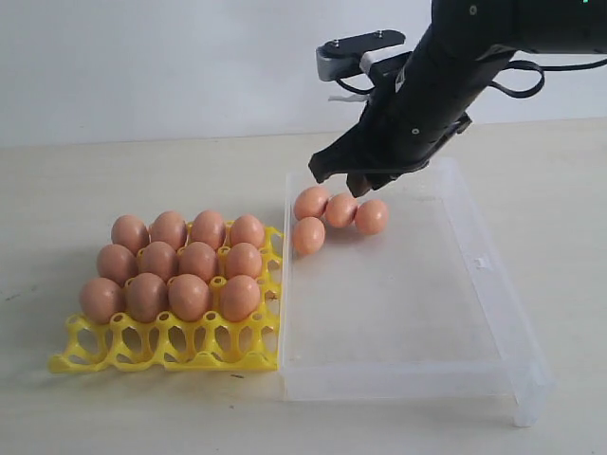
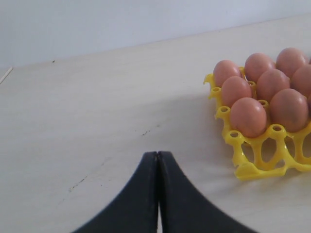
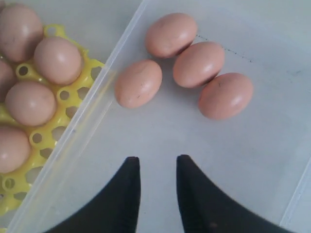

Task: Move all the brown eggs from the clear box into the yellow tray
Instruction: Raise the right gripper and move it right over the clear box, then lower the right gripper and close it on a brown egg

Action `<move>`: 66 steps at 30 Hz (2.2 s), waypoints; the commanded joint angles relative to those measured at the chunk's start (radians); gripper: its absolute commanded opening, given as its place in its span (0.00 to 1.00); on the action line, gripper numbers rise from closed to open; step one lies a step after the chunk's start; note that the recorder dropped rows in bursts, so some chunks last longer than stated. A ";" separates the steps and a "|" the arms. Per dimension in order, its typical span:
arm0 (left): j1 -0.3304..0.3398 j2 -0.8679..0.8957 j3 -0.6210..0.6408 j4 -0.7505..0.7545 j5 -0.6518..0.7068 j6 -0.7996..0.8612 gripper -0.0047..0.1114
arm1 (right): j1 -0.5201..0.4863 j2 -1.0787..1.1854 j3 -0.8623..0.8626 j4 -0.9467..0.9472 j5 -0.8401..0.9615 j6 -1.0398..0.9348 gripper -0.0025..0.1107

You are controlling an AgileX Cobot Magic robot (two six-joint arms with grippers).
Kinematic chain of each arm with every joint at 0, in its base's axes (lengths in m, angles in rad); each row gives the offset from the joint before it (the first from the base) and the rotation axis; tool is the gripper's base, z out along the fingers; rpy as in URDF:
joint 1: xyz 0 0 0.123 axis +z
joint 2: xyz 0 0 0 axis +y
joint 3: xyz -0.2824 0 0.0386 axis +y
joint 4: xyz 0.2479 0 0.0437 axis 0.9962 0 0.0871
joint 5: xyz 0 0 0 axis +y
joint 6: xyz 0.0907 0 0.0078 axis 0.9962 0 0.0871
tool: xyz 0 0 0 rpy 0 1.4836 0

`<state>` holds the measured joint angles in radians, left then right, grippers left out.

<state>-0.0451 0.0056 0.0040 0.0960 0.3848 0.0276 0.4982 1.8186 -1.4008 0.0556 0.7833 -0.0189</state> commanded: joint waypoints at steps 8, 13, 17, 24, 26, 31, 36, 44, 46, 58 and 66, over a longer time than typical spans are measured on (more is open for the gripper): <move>-0.005 -0.006 -0.004 -0.001 -0.006 -0.005 0.04 | -0.019 0.140 -0.095 -0.095 0.029 0.200 0.52; -0.005 -0.006 -0.004 -0.001 -0.006 -0.005 0.04 | -0.048 0.153 -0.095 -0.152 0.004 0.295 0.52; -0.005 -0.006 -0.004 -0.001 -0.006 -0.005 0.04 | -0.056 0.157 -0.095 -0.132 -0.041 0.303 0.52; -0.005 -0.006 -0.004 -0.001 -0.006 -0.005 0.04 | -0.064 0.195 -0.095 -0.130 -0.075 0.371 0.51; -0.005 -0.006 -0.004 -0.001 -0.006 -0.005 0.04 | -0.071 0.208 -0.095 -0.125 -0.094 0.389 0.51; -0.005 -0.006 -0.004 -0.001 -0.006 -0.005 0.04 | -0.090 0.254 -0.109 -0.116 -0.146 0.459 0.51; -0.005 -0.006 -0.004 -0.001 -0.006 -0.005 0.04 | -0.111 0.325 -0.157 -0.104 -0.166 0.486 0.51; -0.005 -0.006 -0.004 -0.001 -0.006 -0.005 0.04 | -0.127 0.396 -0.211 -0.072 -0.195 0.517 0.51; -0.005 -0.006 -0.004 -0.001 -0.006 -0.005 0.04 | -0.127 0.411 -0.211 -0.065 -0.195 0.517 0.51; -0.005 -0.006 -0.004 -0.001 -0.006 -0.005 0.04 | -0.129 0.450 -0.211 -0.062 -0.179 0.517 0.51; -0.005 -0.006 -0.004 -0.001 -0.006 -0.005 0.04 | -0.129 0.450 -0.211 -0.062 -0.177 0.510 0.51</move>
<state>-0.0451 0.0056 0.0040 0.0960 0.3848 0.0276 0.3715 2.2660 -1.6086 -0.0121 0.6003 0.4964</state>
